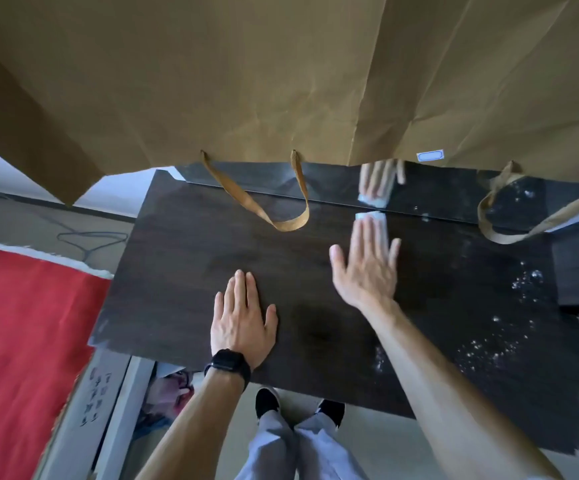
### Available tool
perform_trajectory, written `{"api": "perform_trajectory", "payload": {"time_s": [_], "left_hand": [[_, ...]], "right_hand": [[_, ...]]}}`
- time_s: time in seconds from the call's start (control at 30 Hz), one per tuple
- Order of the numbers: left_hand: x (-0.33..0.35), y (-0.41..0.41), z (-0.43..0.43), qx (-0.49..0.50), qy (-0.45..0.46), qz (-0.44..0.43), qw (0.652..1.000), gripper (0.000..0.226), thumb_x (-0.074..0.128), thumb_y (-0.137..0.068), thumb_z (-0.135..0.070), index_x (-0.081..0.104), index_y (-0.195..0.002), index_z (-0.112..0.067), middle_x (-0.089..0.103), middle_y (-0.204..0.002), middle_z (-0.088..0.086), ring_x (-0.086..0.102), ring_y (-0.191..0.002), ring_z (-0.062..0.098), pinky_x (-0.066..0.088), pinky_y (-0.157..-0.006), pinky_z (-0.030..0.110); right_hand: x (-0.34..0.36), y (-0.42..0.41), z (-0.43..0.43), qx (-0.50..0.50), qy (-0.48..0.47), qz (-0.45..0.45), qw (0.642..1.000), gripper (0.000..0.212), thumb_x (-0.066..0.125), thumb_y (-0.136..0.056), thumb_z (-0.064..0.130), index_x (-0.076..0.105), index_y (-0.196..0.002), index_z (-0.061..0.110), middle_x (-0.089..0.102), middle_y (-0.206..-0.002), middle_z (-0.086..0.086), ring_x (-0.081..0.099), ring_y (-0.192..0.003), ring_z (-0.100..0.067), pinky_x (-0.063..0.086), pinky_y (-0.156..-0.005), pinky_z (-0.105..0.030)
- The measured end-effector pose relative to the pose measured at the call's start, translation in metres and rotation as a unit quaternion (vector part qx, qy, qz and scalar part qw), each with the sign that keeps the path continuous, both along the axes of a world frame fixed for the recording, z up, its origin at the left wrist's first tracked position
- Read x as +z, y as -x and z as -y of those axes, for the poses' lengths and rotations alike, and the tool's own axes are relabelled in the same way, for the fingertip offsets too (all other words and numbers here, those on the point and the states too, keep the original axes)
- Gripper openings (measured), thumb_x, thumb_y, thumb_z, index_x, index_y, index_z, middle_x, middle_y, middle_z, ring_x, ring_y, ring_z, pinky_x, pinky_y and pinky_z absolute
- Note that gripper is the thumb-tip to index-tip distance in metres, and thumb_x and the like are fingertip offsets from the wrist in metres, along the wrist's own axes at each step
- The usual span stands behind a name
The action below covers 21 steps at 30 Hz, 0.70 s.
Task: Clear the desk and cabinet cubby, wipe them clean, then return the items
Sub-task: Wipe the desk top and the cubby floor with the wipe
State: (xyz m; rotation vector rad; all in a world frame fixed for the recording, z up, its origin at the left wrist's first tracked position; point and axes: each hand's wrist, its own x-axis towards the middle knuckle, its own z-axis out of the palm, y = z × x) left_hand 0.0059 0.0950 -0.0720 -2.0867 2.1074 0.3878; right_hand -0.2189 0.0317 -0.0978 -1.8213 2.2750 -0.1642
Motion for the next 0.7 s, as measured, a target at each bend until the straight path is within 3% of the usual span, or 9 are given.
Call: {"api": "perform_trajectory", "payload": {"time_s": [0.07, 0.13, 0.27, 0.37, 0.43, 0.5, 0.6, 0.67, 0.7], "left_hand": [[-0.004, 0.014, 0.013, -0.056, 0.002, -0.024, 0.998, 0.065, 0.028, -0.1, -0.044, 0.017, -0.157, -0.016, 0.01, -0.165, 0.005, 0.012, -0.152, 0.024, 0.015, -0.121, 0.048], [-0.005, 0.033, 0.026, -0.123, -0.004, -0.058, 0.991, 0.063, 0.028, -0.102, -0.043, 0.008, -0.158, -0.024, -0.002, -0.166, -0.002, 0.0, -0.153, 0.019, 0.007, -0.122, 0.047], [-0.009, 0.063, 0.035, -0.15, -0.034, -0.083, 0.985, 0.066, 0.027, -0.102, -0.048, 0.0, -0.158, -0.025, -0.009, -0.166, -0.002, -0.009, -0.152, 0.017, 0.004, -0.123, 0.045], [-0.009, 0.065, 0.037, -0.155, -0.036, -0.063, 0.985, 0.069, 0.026, -0.101, -0.052, 0.0, -0.158, -0.023, -0.008, -0.166, 0.0, -0.006, -0.153, 0.018, 0.005, -0.123, 0.045], [-0.007, 0.062, 0.039, -0.182, -0.031, -0.037, 0.982, 0.07, 0.024, -0.101, -0.054, -0.002, -0.158, -0.022, -0.007, -0.166, 0.002, -0.005, -0.153, 0.019, 0.004, -0.123, 0.044], [-0.006, 0.061, 0.043, -0.201, -0.028, -0.023, 0.979, 0.071, 0.021, -0.101, -0.056, -0.004, -0.158, -0.021, -0.007, -0.166, 0.003, -0.005, -0.153, 0.02, 0.003, -0.123, 0.044], [-0.007, 0.061, 0.044, -0.203, -0.028, -0.023, 0.979, 0.072, 0.021, -0.101, -0.056, -0.004, -0.158, -0.021, -0.008, -0.166, 0.004, -0.006, -0.153, 0.02, 0.003, -0.123, 0.044], [-0.008, 0.06, 0.042, -0.202, -0.036, -0.026, 0.978, 0.071, 0.02, -0.101, -0.056, -0.004, -0.158, -0.021, -0.009, -0.166, 0.003, -0.007, -0.153, 0.02, 0.004, -0.123, 0.045], [-0.008, 0.06, 0.04, -0.203, -0.038, -0.026, 0.978, 0.071, 0.02, -0.101, -0.055, -0.005, -0.158, -0.021, -0.01, -0.166, 0.003, -0.008, -0.153, 0.02, 0.004, -0.123, 0.046]], "right_hand": [[-0.004, -0.02, 0.0, 0.171, -0.008, -0.007, 0.985, 0.071, 0.019, -0.101, 0.056, 0.003, -0.159, 0.017, -0.002, -0.167, 0.0, -0.007, -0.154, -0.016, 0.003, -0.124, -0.053], [-0.004, 0.007, 0.006, 0.179, -0.012, 0.005, 0.984, 0.068, 0.02, -0.102, 0.054, 0.001, -0.159, 0.023, -0.004, -0.168, 0.005, -0.008, -0.153, -0.011, 0.004, -0.124, -0.053], [-0.008, 0.106, -0.013, -0.072, -0.01, -0.037, 0.997, 0.067, 0.027, -0.103, 0.05, 0.009, -0.159, 0.018, 0.01, -0.167, 0.0, 0.006, -0.154, -0.016, 0.007, -0.12, -0.058], [0.001, 0.14, -0.015, -0.273, -0.061, 0.009, 0.96, 0.073, 0.017, -0.101, 0.054, 0.008, -0.159, 0.012, 0.006, -0.167, -0.007, 0.002, -0.154, -0.022, 0.004, -0.121, -0.061], [0.005, 0.125, -0.006, -0.313, -0.057, 0.024, 0.948, 0.078, 0.014, -0.098, 0.059, 0.008, -0.158, 0.009, 0.005, -0.167, -0.009, 0.0, -0.154, -0.023, 0.004, -0.12, -0.063], [0.004, 0.086, -0.002, -0.219, -0.026, 0.001, 0.975, 0.079, 0.016, -0.097, 0.061, 0.01, -0.158, 0.01, 0.007, -0.167, -0.008, 0.002, -0.154, -0.023, 0.002, -0.121, -0.06], [0.0, 0.029, -0.005, 0.024, -0.029, -0.015, 0.999, 0.076, 0.02, -0.099, 0.06, 0.0, -0.159, 0.018, -0.005, -0.167, 0.002, -0.008, -0.154, -0.016, -0.003, -0.121, -0.052], [-0.002, 0.037, -0.007, 0.069, -0.041, -0.002, 0.997, 0.072, 0.018, -0.1, 0.058, -0.004, -0.159, 0.023, -0.009, -0.167, 0.005, -0.012, -0.152, -0.011, -0.002, -0.123, -0.052], [-0.005, 0.055, -0.011, 0.032, -0.039, -0.006, 0.999, 0.071, 0.018, -0.1, 0.058, -0.003, -0.159, 0.024, -0.008, -0.167, 0.006, -0.012, -0.152, -0.01, -0.001, -0.123, -0.052]]}}
